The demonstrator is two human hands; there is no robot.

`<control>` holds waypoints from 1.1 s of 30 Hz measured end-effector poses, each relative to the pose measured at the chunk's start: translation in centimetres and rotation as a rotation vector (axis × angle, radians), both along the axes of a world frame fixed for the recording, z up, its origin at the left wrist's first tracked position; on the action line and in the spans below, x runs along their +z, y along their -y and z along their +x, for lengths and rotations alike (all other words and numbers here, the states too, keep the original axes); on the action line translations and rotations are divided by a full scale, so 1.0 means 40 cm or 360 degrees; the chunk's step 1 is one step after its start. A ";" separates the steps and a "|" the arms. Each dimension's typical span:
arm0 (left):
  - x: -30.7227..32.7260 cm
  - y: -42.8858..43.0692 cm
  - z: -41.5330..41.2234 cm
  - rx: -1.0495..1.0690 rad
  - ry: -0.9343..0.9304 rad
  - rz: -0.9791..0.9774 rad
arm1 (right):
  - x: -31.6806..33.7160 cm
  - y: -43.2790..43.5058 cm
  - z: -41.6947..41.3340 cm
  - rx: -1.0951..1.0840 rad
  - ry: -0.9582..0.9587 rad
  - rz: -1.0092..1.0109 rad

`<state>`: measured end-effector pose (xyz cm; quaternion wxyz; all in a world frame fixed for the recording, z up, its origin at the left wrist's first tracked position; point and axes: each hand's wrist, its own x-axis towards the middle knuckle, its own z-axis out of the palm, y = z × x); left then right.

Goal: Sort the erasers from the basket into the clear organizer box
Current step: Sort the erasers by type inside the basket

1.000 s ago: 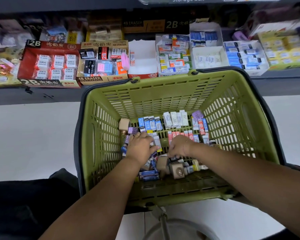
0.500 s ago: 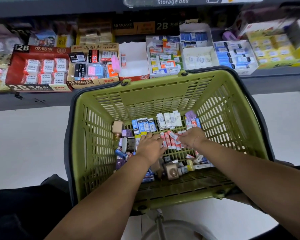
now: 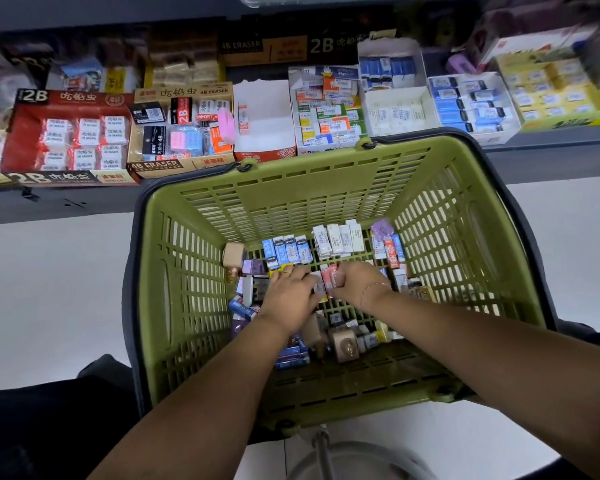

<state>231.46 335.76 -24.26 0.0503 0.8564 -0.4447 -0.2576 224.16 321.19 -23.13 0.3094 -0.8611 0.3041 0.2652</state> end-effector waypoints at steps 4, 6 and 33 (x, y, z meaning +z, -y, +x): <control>0.010 -0.030 0.028 0.0329 0.0068 -0.0062 | -0.012 -0.006 -0.006 0.0477 0.0034 -0.0003; 0.010 -0.059 0.041 0.0381 0.0123 -0.0009 | -0.017 -0.004 0.003 0.0735 0.0017 -0.0230; -0.002 -0.101 0.051 0.0453 0.0259 0.0057 | -0.018 -0.109 0.080 0.0707 0.0138 -0.0463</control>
